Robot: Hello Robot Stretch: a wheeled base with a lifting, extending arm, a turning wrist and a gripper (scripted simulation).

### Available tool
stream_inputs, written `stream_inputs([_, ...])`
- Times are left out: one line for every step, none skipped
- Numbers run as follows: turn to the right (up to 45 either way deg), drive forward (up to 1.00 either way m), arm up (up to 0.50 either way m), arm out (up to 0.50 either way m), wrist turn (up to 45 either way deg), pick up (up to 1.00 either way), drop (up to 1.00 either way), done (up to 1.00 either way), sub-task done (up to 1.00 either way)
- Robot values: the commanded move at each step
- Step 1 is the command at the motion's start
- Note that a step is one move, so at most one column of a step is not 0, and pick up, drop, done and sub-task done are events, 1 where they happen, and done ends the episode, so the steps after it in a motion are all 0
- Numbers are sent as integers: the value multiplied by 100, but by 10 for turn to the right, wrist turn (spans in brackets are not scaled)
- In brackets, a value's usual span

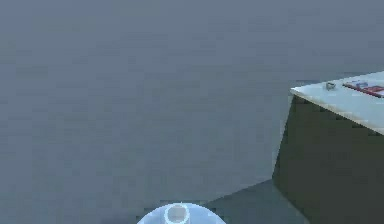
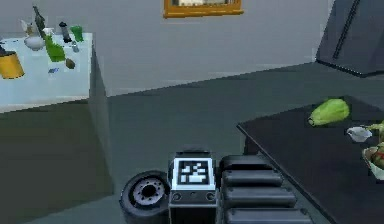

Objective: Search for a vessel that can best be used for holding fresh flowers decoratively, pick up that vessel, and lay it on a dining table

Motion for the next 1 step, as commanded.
stream_inputs([-60, 0, 0, 0, 0, 0, 0, 0, 0])
